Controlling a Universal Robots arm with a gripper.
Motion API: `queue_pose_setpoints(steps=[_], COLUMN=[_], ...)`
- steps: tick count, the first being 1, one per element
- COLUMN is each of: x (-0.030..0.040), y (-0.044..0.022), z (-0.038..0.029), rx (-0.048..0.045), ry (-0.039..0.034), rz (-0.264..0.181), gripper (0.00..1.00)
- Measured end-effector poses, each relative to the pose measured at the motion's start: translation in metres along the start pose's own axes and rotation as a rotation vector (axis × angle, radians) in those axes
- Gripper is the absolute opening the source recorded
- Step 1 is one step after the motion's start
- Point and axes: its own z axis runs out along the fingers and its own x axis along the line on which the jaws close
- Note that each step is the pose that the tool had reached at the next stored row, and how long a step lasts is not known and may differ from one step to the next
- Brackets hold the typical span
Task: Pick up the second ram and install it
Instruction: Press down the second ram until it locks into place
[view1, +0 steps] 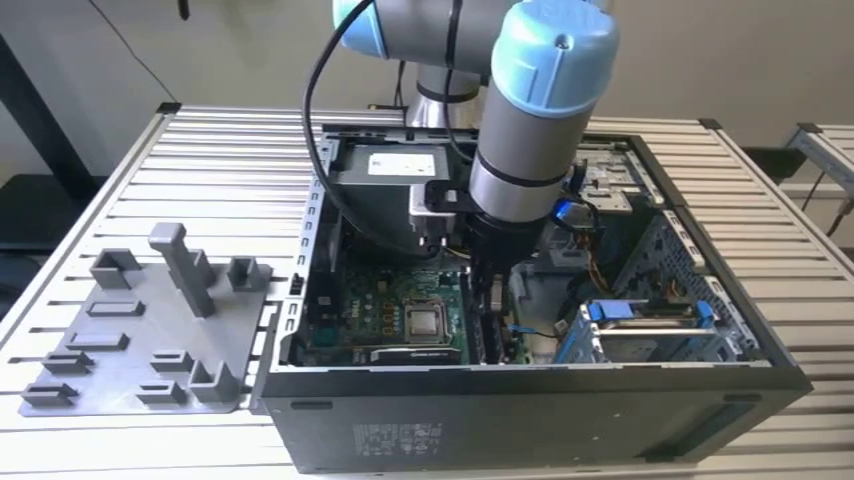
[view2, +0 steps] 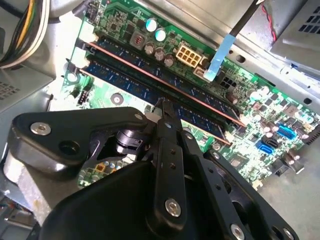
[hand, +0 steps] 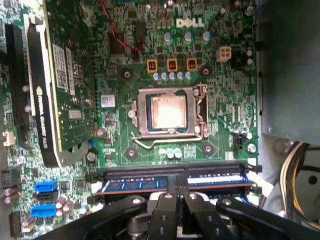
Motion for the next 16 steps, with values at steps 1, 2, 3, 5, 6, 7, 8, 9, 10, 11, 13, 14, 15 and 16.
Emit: queue_pose_setpoints(steps=[1,2,3,5,6,7,8,9,10,11,13,14,15,16], x=[0.0002,0.0001,-0.0002,-0.0005,-0.0007,-0.0010,-0.0012,-0.0014,-0.0016,-0.0018,-0.0022,-0.0024,-0.0025,-0.0025], y=[0.0002,0.0003,0.0003,0.0004,0.0005,0.0005,0.0006,0.0007,0.0007,0.0008,0.0009,0.0009,0.0009,0.0009], z=[-0.0053,-0.0099,-0.0144,-0.0239,-0.0284,-0.0329,-0.0374,-0.0419,-0.0464,-0.0513,-0.0592,-0.0624,-0.0638,-0.0637], rx=[-0.0005,-0.0005,-0.0006,-0.0006,-0.0006,-0.0006,-0.0006,-0.0006,-0.0006,-0.0006,-0.0006,-0.0006,-0.0005,-0.0005], ry=[0.0025,0.0026,0.0028,0.0029,0.0031,0.0030,0.0030,0.0031,0.0030,0.0032,0.0029,0.0032,0.0029,0.0027], rz=[0.000,0.000,0.000,0.000,0.000,0.000,0.000,0.000,0.000,0.000,0.000,0.000,0.000,0.000], gripper=[0.11,0.11,0.11,0.11,0.11,0.11,0.11,0.11,0.11,0.11,0.11,0.11,0.11,0.11])
